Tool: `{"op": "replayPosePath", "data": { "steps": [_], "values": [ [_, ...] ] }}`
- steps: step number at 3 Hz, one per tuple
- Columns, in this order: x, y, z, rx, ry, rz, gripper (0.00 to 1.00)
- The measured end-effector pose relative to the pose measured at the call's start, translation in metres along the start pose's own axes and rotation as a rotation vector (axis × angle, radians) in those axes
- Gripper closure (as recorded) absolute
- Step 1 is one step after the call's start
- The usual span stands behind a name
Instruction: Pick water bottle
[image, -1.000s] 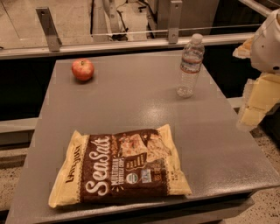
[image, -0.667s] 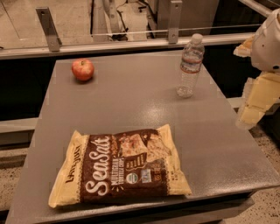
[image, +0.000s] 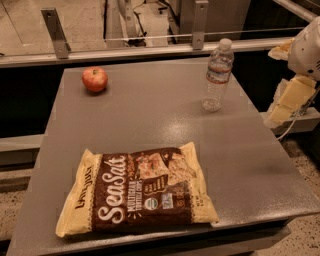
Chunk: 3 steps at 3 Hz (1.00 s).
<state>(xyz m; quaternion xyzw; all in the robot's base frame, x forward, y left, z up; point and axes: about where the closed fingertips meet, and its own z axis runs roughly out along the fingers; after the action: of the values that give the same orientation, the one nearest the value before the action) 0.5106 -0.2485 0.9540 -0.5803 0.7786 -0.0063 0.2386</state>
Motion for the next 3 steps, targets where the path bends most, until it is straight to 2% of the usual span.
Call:
{"op": "replayPosePath", "data": {
  "steps": [2, 3],
  "values": [
    [-0.002, -0.069, 0.049, 0.068, -0.242, -0.015, 0.00],
    [-0.010, -0.094, 0.072, 0.069, -0.357, -0.005, 0.00]
  ]
}}
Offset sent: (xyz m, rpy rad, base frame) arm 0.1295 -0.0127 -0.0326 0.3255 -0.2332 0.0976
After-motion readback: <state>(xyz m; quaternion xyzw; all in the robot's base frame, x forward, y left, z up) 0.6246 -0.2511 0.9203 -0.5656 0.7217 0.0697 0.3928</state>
